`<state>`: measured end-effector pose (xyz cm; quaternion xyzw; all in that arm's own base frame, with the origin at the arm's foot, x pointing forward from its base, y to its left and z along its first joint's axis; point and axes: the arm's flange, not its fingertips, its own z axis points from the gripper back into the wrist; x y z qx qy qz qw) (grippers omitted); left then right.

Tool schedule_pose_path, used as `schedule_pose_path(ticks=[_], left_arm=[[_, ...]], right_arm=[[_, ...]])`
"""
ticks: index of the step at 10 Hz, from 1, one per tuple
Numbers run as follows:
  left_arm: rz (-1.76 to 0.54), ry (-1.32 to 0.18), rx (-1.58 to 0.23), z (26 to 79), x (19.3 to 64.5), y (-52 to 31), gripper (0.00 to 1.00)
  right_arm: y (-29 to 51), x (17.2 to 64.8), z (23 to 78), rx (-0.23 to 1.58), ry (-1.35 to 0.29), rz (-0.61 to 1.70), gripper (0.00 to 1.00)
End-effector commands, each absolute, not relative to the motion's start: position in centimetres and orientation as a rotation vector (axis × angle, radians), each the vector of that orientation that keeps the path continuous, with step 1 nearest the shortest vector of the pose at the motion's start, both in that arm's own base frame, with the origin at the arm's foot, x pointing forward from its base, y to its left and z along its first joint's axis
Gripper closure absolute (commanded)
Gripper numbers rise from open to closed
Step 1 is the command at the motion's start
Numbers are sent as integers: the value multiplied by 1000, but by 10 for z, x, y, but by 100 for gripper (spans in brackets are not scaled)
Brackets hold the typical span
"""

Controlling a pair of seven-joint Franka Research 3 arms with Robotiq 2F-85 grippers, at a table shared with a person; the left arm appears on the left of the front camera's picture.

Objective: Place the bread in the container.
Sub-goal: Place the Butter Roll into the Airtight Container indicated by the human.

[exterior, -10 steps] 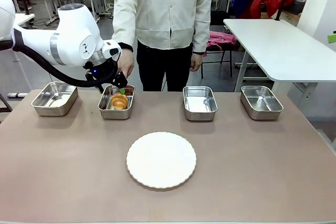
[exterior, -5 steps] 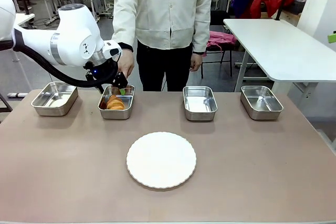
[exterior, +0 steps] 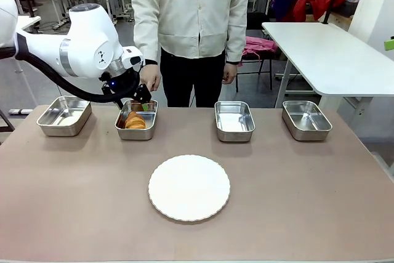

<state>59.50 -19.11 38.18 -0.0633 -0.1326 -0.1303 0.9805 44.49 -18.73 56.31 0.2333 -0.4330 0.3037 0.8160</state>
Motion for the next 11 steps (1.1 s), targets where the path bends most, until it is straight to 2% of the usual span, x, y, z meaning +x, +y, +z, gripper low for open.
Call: schedule_pose_path(ticks=[1,4,8,11], left_arm=[[-270,-343,-118,404,539,-202,0],[-281,-392,-82,420,459,-225,0],[-227,-400,-45,401,366,-240,0],[-195,-405,-29,389,335,-218,0]], right_arm=[[-187,445,565,504,-932,652,0],[-187,445,565,504,-932,652,0],[-187,445,565,504,-932,652,0],[-187,445,565,504,-932,652,0]])
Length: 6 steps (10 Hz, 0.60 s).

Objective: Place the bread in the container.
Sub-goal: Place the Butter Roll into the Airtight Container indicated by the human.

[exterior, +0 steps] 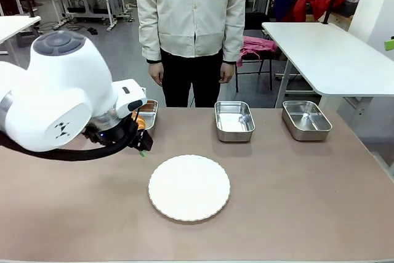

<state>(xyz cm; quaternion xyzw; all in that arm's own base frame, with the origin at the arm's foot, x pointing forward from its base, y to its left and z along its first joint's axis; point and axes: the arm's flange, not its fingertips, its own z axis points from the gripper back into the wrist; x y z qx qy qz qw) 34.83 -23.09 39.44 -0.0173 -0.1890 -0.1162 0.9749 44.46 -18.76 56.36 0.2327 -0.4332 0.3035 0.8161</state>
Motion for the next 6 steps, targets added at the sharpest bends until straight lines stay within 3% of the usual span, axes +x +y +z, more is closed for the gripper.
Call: schedule_pose_path(ticks=[1,6], left_arm=[[-238,-393,-51,387,335,-215,0],[-231,-385,-36,397,351,-230,0]], right_arm=[[-187,445,565,504,-932,652,0],[-187,445,565,504,-932,652,0]])
